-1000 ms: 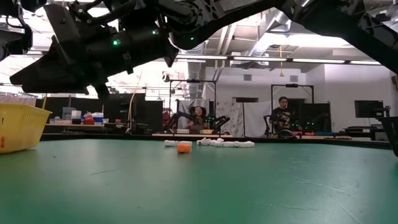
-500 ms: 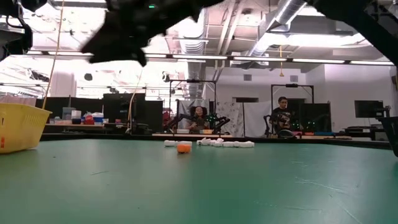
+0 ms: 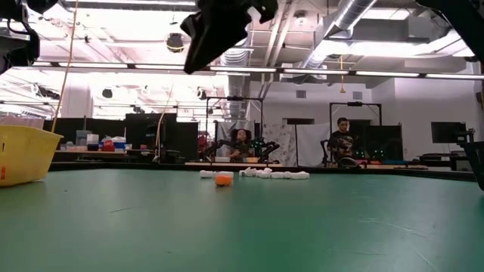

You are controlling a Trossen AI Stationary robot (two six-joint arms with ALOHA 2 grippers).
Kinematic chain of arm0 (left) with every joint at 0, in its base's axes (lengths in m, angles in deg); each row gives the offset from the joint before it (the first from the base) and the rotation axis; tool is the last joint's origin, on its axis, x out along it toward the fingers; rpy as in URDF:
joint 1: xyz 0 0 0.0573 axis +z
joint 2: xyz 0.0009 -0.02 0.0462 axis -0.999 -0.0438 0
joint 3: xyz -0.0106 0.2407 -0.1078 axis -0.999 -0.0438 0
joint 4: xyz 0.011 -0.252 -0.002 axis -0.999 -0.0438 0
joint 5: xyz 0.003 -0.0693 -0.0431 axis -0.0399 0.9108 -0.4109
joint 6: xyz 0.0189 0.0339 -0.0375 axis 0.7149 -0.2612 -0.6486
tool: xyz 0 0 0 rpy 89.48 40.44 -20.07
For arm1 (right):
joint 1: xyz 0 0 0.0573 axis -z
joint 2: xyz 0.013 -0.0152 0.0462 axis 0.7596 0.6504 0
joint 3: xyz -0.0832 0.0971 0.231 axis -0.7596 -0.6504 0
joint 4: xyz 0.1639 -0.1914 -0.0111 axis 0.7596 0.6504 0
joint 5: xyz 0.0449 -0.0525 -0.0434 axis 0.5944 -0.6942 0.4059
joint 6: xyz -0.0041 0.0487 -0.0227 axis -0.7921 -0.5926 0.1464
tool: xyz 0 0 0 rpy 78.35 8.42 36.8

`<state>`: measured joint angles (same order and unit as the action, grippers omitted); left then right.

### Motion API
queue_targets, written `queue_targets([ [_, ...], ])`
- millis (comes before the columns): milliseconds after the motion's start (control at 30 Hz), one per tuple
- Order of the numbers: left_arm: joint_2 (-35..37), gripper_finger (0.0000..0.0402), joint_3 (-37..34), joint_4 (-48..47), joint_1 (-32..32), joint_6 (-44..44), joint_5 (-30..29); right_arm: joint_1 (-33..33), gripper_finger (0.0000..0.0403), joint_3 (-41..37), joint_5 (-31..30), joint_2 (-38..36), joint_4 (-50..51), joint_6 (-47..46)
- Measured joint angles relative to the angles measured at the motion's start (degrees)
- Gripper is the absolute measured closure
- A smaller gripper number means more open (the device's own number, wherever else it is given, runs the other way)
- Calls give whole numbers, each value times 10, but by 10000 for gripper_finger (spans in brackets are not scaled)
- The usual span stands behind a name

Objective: Sort Halloween decoration
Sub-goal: Put the orange skeleton model into the yellow bin

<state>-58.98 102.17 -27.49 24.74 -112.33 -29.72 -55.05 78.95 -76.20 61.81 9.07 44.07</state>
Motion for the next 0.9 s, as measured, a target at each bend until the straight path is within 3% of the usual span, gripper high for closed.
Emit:
queue_targets([
  [400, 0, 176, 0, 0, 0, -1, 6, -30, 279, -3, -27, 97, 86, 133],
  [567, 0, 176, 0, 0, 0, -2, 6, -33, 279, -2, -66, 117, 56, 146],
  [900, 0, 176, 0, 0, 0, 0, 6, -29, 279, -2, -63, 143, 80, 157],
])
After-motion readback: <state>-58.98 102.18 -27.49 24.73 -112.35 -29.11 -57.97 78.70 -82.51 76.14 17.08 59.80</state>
